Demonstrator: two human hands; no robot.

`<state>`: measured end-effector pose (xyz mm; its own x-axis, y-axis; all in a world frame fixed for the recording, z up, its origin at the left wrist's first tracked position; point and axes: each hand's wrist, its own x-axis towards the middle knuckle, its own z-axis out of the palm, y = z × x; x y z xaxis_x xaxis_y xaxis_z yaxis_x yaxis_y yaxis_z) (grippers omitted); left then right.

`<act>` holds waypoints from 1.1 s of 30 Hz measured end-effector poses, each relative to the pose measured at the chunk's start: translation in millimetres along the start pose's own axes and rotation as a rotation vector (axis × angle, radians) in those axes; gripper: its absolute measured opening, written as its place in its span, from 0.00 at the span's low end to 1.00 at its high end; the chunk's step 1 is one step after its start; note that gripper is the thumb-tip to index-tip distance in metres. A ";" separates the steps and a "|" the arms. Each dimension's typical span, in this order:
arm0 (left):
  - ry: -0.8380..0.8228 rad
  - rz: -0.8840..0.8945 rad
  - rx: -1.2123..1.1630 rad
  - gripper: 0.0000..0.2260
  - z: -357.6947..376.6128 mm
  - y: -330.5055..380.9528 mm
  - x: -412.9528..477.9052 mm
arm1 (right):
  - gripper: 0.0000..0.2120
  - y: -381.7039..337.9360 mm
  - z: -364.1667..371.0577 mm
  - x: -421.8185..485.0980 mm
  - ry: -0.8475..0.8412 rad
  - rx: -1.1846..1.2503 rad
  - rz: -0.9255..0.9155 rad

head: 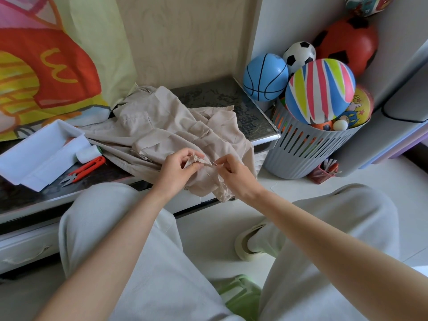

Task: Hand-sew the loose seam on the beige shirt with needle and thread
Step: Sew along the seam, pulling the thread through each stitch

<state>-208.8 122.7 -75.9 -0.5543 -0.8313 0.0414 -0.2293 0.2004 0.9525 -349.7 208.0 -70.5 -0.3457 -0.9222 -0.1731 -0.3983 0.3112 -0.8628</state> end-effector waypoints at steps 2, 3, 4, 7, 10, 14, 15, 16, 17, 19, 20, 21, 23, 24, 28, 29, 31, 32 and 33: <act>0.009 -0.020 -0.019 0.06 1.5 1.3 -0.2 | 0.11 0.4 0.2 0.2 -0.055 0.009 -0.014; 0.006 -0.030 -0.021 0.07 1.9 2.0 -0.6 | 0.13 0.7 0.9 0.5 -0.086 -0.005 -0.028; 0.006 -0.038 -0.023 0.08 1.9 2.0 -0.9 | 0.15 1.1 1.8 0.8 -0.102 -0.035 -0.045; 0.045 -0.030 0.041 0.14 -0.4 -2.2 -0.8 | 0.18 3.3 3.7 2.5 -0.074 -0.103 -0.074; 0.094 -0.006 0.145 0.11 -3.0 -3.9 -2.1 | 0.17 3.4 4.4 3.8 -0.025 -0.117 -0.064; 0.091 -0.054 0.121 0.10 -6.9 -6.3 -2.4 | 0.18 6.3 6.4 3.8 0.010 -0.128 -0.062; 0.075 -0.080 0.126 0.11 -7.9 -7.7 -1.8 | 0.19 7.3 7.1 3.7 0.008 -0.132 -0.063; 0.059 -0.107 0.137 0.13 -8.4 -8.8 -1.8 | 0.18 8.7 8.3 3.5 0.004 -0.136 -0.064; 0.048 -0.140 0.151 0.15 -8.3 -10.3 -1.7 | 0.18 9.5 8.9 3.3 0.001 -0.136 -0.067; 0.032 -0.201 0.189 0.19 -8.2 -12.0 -3.0 | 0.16 10.1 9.2 3.3 0.002 -0.119 -0.076; 0.036 -0.224 0.208 0.20 -8.2 -11.6 -2.9 | 0.17 9.3 8.7 3.9 0.005 -0.112 -0.083; 0.043 -0.240 0.211 0.21 -8.6 -11.8 -2.4 | 0.18 8.1 8.3 4.2 0.005 -0.108 -0.090; 0.046 -0.230 0.145 0.21 -9.7 -10.5 -0.3 | 0.20 5.4 7.1 5.1 -0.001 -0.101 -0.098; 0.048 -0.217 0.095 0.19 -9.8 -8.2 0.5 | 0.20 4.3 6.5 5.3 -0.005 -0.098 -0.098; 0.062 -0.162 -0.016 0.15 -7.9 -1.9 -0.5 | 0.17 5.2 4.0 6.3 -0.020 -0.113 -0.100; 0.059 -0.144 -0.038 0.16 -8.1 -1.7 -1.3 | 0.16 5.6 3.6 6.4 -0.017 -0.117 -0.100; 0.046 -0.109 -0.092 0.17 -9.5 -2.5 -0.5 | 0.15 6.1 2.4 7.7 -0.008 -0.116 -0.101; 0.048 -0.104 -0.115 0.16 -10.1 -1.8 0.0 | 0.14 5.4 1.7 8.1 -0.008 -0.113 -0.101; 0.057 -0.097 -0.135 0.11 -10.3 -1.0 0.2 | 0.12 3.5 0.8 7.7 -0.013 -0.119 -0.101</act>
<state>-200.4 117.0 -73.7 -0.4874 -0.8723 -0.0396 -0.1680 0.0492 0.9846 -353.0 201.8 -75.3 -0.2878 -0.9530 -0.0947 -0.5285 0.2405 -0.8141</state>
